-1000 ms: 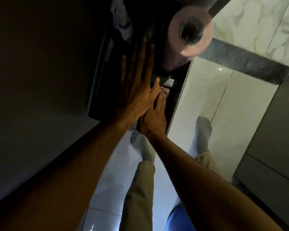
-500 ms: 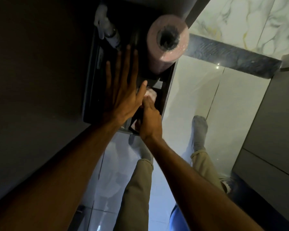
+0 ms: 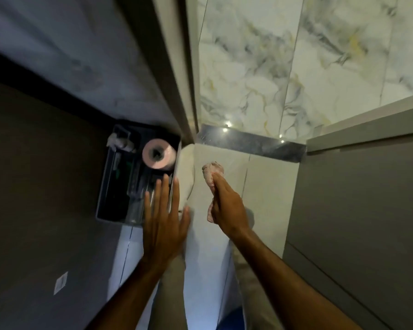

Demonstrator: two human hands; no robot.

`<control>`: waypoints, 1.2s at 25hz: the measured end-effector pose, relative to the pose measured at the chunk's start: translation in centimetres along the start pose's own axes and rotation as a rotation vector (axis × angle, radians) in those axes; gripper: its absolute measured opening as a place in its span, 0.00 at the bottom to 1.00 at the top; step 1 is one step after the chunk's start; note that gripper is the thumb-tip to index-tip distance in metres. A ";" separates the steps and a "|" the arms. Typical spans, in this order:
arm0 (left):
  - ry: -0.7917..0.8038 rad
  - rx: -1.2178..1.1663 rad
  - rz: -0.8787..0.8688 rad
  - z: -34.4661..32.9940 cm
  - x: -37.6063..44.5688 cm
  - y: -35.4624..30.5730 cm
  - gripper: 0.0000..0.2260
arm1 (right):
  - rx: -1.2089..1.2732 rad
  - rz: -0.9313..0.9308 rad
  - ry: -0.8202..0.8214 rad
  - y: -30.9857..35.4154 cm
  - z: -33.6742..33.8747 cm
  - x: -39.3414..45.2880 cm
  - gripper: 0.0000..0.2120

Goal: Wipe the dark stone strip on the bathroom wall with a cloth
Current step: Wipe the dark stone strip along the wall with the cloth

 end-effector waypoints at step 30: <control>-0.019 0.057 -0.168 -62.6 25.5 -1.8 0.32 | -0.502 0.206 -0.144 -39.2 -17.4 46.1 0.29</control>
Point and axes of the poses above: each hand's wrist, its own x-axis towards the middle knuckle, its own z-axis out of the back of the hand, y = z × x, the point moved 5 cm from there along x, towards the middle knuckle, and after that the axes turned 3 degrees about z, right-handed, at the moved point
